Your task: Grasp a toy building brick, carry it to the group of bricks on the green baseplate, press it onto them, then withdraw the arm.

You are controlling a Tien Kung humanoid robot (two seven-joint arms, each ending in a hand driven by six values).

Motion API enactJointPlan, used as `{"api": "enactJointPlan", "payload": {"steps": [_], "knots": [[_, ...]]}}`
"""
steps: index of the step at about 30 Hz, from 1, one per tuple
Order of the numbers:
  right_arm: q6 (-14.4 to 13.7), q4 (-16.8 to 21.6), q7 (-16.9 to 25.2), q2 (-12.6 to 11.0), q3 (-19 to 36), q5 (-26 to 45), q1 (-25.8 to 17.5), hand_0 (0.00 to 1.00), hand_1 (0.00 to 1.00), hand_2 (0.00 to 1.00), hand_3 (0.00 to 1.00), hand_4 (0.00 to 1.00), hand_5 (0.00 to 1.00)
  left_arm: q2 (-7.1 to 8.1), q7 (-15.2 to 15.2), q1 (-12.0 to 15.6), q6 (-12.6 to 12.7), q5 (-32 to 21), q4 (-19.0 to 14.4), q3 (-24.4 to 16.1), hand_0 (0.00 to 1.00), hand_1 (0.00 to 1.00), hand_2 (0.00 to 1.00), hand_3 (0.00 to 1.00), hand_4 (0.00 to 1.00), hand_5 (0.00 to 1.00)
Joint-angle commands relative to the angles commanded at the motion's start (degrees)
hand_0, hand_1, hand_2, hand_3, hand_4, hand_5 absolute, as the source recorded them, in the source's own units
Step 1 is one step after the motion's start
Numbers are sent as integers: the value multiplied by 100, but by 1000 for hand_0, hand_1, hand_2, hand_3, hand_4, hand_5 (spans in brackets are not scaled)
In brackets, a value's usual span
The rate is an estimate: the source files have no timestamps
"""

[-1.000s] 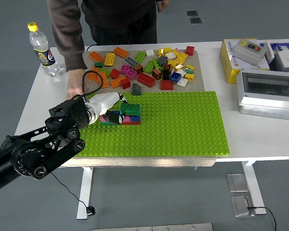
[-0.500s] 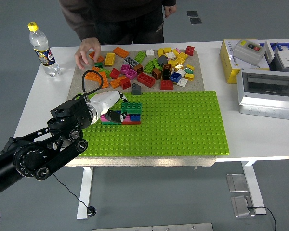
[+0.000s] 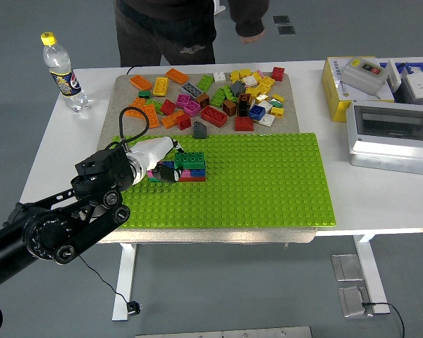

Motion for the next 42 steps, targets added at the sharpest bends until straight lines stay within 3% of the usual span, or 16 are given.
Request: {"api": "enactJointPlan", "payload": {"steps": [42], "knots": [[29,0,20,11,101,-43,-24,671,632,642,661,346,807,-21,30,20,27,23,10,128,998,967,968,537,521,213]]}}
